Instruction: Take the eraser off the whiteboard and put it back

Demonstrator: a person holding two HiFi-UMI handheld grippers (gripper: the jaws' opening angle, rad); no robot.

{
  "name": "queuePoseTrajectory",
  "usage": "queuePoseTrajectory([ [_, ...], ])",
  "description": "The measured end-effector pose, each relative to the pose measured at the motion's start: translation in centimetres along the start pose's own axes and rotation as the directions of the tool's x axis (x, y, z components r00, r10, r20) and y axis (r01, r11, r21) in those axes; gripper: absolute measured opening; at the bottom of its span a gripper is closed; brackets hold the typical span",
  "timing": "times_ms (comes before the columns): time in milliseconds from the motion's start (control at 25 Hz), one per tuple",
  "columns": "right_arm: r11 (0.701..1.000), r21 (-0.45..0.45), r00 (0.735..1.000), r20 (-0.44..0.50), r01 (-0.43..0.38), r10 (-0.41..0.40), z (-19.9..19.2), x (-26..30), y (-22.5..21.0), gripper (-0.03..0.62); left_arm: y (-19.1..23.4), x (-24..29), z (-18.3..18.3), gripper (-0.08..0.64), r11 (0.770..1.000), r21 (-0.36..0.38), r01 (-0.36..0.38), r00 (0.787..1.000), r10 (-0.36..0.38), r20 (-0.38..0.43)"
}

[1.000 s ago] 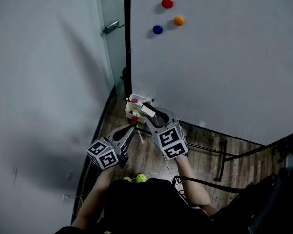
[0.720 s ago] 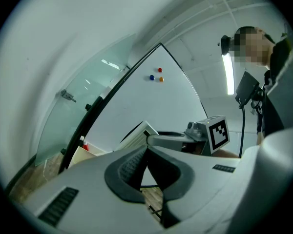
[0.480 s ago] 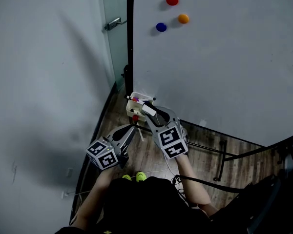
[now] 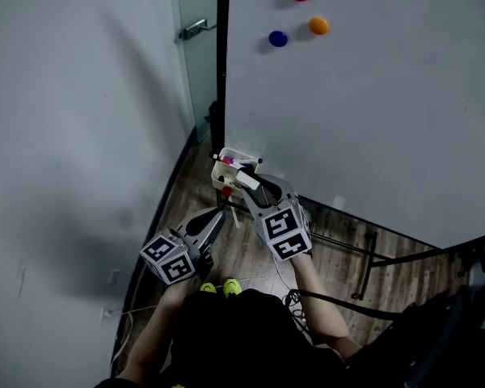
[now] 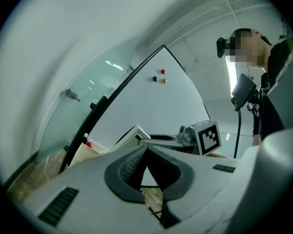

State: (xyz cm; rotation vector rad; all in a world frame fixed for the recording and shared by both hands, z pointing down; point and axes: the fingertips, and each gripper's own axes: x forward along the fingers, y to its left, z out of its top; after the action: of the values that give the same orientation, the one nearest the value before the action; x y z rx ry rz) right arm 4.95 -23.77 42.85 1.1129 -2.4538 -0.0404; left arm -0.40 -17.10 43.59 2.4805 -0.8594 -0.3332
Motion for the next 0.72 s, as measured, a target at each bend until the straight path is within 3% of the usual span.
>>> queuePoseTrajectory([
  [720, 0.999, 0.004, 0.997, -0.066, -0.034, 0.034, -2.6, 3.4, -0.7, 0.146, 1.1, -0.9, -0.5, 0.020, 0.999, -0.032, -0.044, 0.999, 0.045, 0.009],
])
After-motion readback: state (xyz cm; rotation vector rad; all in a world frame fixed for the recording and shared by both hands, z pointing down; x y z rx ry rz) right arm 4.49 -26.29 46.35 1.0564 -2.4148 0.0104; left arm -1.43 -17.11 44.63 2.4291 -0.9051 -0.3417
